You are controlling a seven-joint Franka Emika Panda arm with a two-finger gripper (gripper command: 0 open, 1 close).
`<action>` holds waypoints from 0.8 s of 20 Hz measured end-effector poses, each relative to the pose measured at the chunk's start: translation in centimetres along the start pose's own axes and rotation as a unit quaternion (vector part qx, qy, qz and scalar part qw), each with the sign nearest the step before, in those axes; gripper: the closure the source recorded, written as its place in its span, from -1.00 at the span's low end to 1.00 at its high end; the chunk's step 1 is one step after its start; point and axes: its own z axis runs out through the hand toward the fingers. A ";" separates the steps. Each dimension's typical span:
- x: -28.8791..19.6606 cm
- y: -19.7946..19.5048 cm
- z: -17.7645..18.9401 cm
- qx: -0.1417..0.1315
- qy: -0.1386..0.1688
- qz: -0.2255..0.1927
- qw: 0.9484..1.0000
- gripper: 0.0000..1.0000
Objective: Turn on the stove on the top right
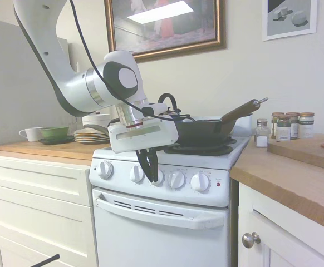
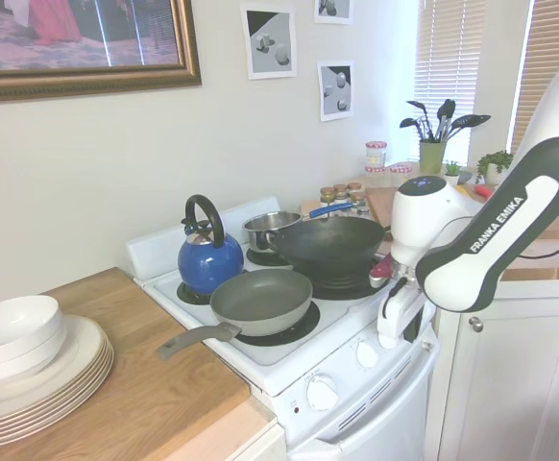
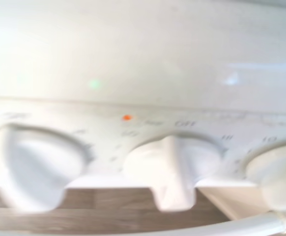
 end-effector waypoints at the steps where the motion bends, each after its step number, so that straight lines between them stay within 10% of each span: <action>1: -0.3 0.1 -0.6 0.010 -0.004 0.002 1.000 1.00; 4: -1.1 0.3 -2.5 0.031 -0.012 0.000 0.999 1.00; 5: -1.3 0.3 -3.1 0.035 -0.016 0.004 0.999 -1.00; 16: -1.7 0.7 -5.5 0.055 -0.033 0.026 0.998 -1.00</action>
